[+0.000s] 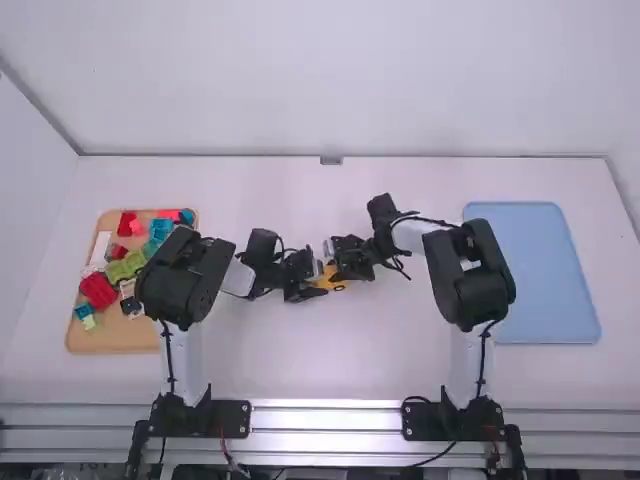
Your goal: Assemble lego blocks to make yellow taxi
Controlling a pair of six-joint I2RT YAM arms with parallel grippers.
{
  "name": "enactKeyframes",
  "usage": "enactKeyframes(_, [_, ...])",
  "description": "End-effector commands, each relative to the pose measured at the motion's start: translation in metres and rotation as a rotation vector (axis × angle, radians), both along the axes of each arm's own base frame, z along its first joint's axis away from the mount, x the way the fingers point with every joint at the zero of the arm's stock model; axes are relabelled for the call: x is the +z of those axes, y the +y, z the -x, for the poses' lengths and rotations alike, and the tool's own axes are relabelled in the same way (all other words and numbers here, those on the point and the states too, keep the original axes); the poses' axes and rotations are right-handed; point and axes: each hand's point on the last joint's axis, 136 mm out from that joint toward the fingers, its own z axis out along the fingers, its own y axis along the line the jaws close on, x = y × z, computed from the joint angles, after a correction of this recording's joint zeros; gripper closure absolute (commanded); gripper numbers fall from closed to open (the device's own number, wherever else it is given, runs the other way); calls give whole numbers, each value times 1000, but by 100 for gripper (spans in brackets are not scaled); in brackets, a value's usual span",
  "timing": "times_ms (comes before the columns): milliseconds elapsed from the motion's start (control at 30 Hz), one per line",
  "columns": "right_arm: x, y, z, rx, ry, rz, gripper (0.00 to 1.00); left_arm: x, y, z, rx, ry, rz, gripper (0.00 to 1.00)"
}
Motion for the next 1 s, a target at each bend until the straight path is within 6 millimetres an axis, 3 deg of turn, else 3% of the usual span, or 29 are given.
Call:
enactKeyframes(0, [-45,-15,27,4,87,132,77,1,-5,1,-9,19,19,69])
enactKeyframes(533, [-45,-12,22,-19,82,127,63,0,-5,3,-4,35,19,70])
enactKeyframes(700, [-43,-10,22,-18,81,112,60,0,-4,3,-4,39,18,77])
enactKeyframes(967, [-21,-11,14,-11,66,-35,60,0,-4,3,-3,39,17,79])
